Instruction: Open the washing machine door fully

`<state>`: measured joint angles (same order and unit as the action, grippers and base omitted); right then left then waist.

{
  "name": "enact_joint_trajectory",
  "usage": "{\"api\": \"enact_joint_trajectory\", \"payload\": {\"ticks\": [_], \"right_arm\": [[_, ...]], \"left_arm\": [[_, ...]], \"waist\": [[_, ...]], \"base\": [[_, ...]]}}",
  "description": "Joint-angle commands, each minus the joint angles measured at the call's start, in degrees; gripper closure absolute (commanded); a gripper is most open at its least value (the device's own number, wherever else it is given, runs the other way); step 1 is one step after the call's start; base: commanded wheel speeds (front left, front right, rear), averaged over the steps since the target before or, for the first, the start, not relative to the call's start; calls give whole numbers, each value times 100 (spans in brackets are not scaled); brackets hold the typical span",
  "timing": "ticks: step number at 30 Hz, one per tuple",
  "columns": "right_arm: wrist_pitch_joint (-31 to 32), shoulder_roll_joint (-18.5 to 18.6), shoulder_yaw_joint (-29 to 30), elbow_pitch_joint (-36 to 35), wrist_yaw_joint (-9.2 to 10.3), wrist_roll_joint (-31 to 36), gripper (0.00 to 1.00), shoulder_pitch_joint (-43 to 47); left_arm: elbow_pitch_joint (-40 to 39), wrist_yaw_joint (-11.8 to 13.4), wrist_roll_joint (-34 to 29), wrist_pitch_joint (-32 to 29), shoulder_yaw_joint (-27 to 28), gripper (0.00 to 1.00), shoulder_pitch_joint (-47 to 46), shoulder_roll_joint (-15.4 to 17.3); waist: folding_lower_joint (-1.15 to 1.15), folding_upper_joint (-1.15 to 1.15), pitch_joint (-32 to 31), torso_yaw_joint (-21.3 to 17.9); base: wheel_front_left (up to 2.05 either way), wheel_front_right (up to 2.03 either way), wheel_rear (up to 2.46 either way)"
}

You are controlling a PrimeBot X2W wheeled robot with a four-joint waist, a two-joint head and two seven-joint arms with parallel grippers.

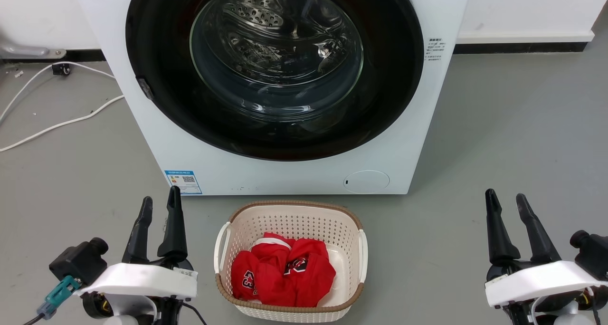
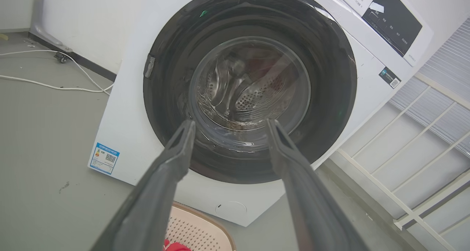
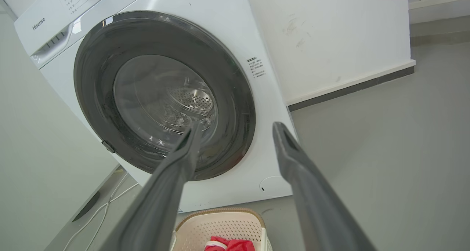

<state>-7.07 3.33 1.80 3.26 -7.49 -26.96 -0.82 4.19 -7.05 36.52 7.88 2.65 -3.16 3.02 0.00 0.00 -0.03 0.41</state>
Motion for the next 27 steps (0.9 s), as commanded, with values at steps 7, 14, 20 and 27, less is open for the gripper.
{"api": "enact_joint_trajectory", "payload": {"ticks": [7,14,20,27], "right_arm": [[-40,-15,-3,-201,0,773,0,42],[-38,-21,37,-248,0,1220,0,67],[-6,-26,68,-257,0,1533,0,96],[-23,-33,71,-214,0,1822,0,140]], "left_arm": [[-98,2,-854,173,-61,0,-10,7],[-82,0,-1367,269,-129,0,9,3],[-65,28,-1761,346,-162,0,13,-1],[-41,74,-2152,425,-177,0,51,-4]], "waist": [[0,0,16,25],[0,0,12,25],[0,0,15,17],[0,0,11,7]], "base": [[0,0,0],[0,0,0],[0,0,0],[0,0,0]]}}
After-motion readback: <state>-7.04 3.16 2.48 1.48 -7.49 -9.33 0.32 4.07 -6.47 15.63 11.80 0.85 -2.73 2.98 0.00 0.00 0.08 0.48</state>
